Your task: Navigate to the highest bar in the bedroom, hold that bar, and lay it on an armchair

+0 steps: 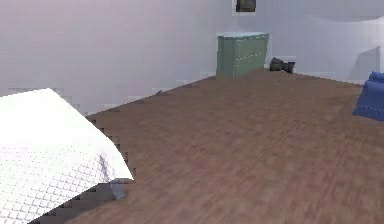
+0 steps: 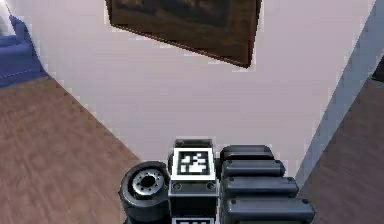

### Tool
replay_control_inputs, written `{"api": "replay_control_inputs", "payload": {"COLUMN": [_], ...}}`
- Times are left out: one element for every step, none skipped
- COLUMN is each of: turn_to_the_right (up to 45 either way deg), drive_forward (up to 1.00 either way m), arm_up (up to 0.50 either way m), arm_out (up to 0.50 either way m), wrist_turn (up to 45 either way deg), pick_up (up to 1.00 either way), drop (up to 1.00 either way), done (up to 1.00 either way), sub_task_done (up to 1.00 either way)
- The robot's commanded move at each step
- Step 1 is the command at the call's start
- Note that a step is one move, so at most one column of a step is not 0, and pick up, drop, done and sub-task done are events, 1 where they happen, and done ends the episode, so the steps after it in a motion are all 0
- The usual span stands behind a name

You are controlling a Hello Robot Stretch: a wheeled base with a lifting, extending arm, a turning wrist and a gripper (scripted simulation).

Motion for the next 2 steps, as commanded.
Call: {"api": "replay_control_inputs", "payload": {"turn_to_the_right": [30.0,0.0], "drive_forward": [0.00,1.00], "arm_up": [0.00,0.00], "arm_out": [0.00,0.00], "wrist_turn": [0.0,0.0], "pick_up": [0.00,0.00], "drop": [0.00,0.00], "done": [0.00,0.00], "sub_task_done": [0.00,0.00]}}
